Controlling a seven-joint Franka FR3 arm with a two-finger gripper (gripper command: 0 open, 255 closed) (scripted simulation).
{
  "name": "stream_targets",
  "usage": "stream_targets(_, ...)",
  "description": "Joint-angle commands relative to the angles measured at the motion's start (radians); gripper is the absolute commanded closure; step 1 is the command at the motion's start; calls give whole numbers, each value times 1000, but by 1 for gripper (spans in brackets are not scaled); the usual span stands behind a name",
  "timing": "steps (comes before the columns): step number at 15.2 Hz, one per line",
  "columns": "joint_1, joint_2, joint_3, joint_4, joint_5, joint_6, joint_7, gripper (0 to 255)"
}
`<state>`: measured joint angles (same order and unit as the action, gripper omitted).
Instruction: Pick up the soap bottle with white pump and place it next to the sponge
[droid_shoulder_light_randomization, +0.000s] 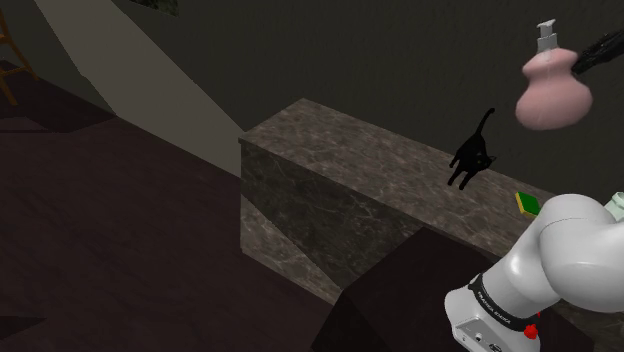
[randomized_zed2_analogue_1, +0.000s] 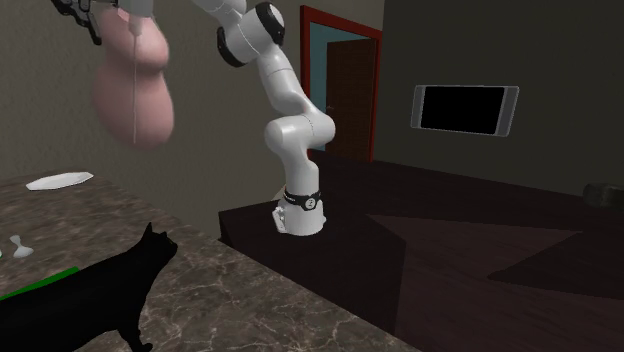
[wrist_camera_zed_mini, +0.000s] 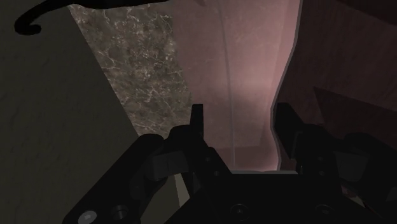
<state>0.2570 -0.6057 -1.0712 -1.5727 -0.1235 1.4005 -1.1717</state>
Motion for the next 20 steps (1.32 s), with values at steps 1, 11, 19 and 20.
stream_targets(1, 40, 10, -75, 57, -9, -26, -49, 255)
stream_targets(11, 514, -56, -544, 585, -149, -266, -223, 255)
stream_targets(19, 341, -57, -469, 341, -129, -118, -241, 255)
stream_targets(20, 326, -58, -462, 316, -129, -102, -244, 255)
